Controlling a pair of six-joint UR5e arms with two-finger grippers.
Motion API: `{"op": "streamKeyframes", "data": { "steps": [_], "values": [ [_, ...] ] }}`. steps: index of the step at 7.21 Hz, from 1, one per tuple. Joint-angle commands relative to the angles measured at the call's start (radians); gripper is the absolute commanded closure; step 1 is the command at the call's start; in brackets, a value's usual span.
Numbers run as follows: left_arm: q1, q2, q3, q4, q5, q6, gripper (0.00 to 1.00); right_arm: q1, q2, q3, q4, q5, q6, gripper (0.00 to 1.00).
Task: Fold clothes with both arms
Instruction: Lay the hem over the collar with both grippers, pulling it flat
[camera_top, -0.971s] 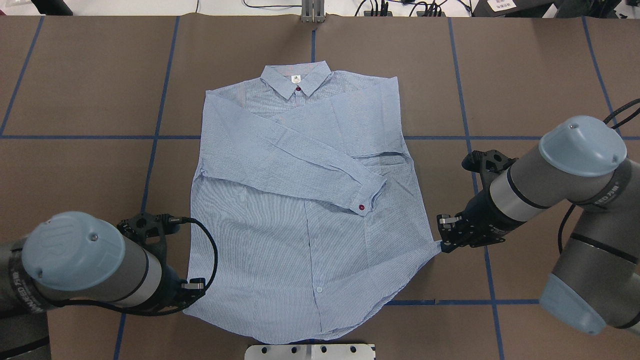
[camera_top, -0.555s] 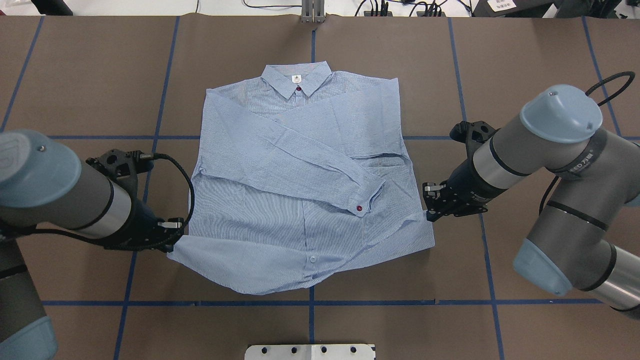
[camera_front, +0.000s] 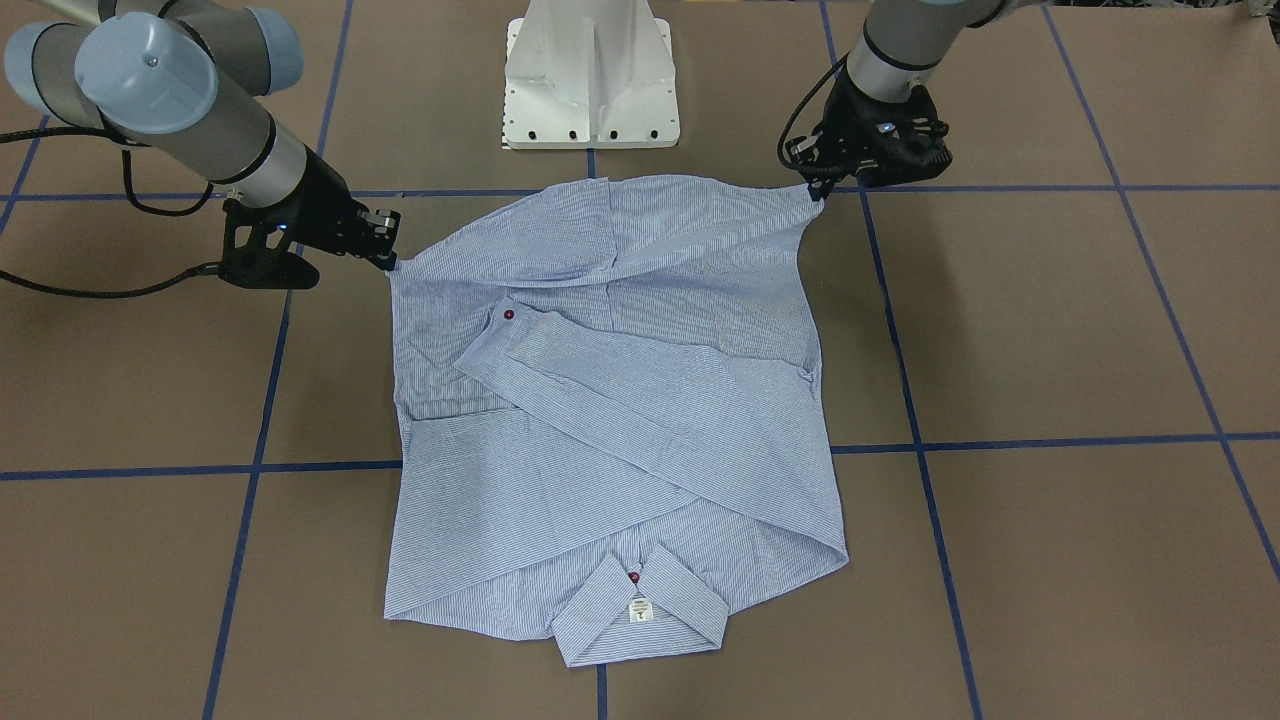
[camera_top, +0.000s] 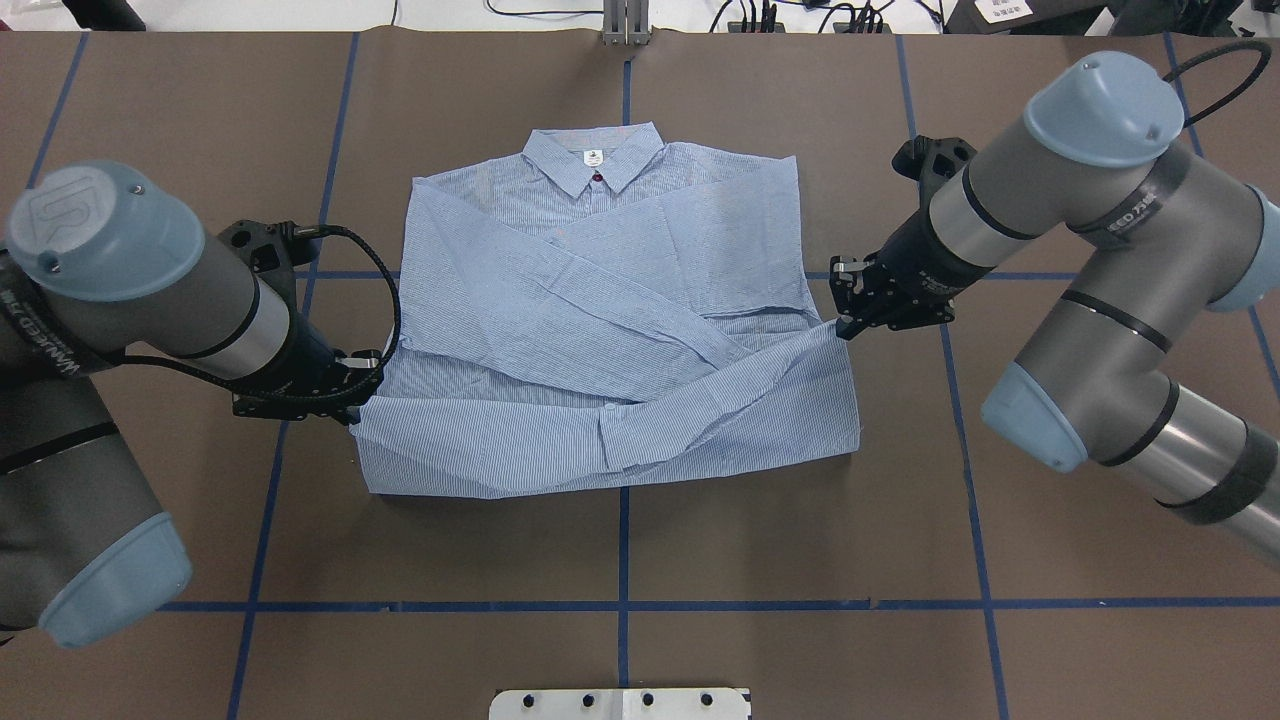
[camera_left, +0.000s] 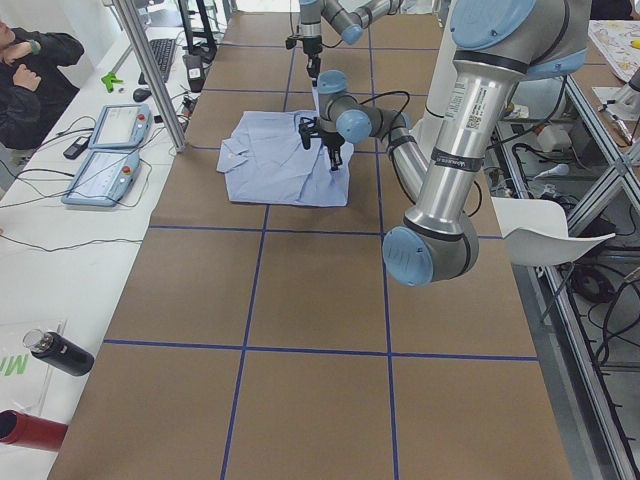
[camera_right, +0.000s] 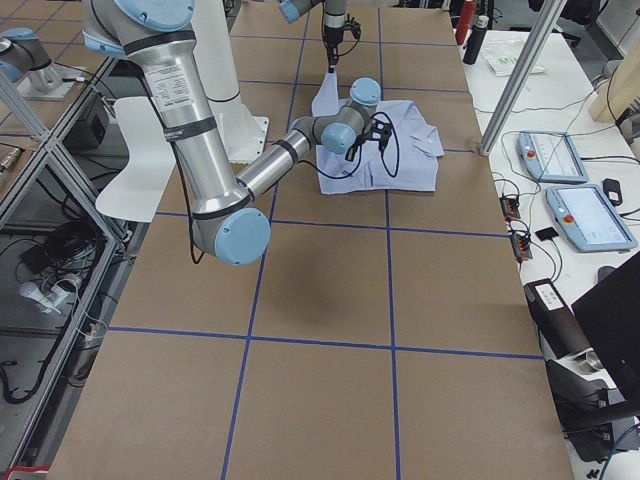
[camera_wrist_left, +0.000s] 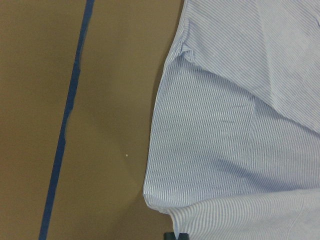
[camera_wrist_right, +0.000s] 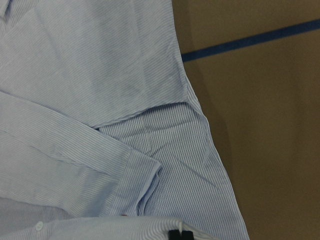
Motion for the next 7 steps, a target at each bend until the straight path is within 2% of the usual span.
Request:
{"op": "streamKeyframes", "data": {
  "steps": [1, 4, 5, 7],
  "values": [
    [-0.05, -0.023, 0.033, 0.001, 0.001, 0.018, 1.0, 0.051, 0.077, -0.103, 0.001, -0.002, -0.03, 1.0],
    [-0.164, -0.045, 0.09, -0.004, -0.005, 0.12, 1.0, 0.111, 0.12, -0.134, 0.001, -0.003, -0.031, 1.0],
    [-0.164, -0.098, 0.151, -0.008, -0.003, 0.12, 1.0, 0.132, 0.126, -0.137, 0.001, -0.003, -0.032, 1.0],
    [-0.187, -0.12, 0.29, -0.168, -0.003, 0.117, 1.0, 0.148, 0.239, -0.264, 0.003, -0.012, -0.032, 1.0]
  ]
}}
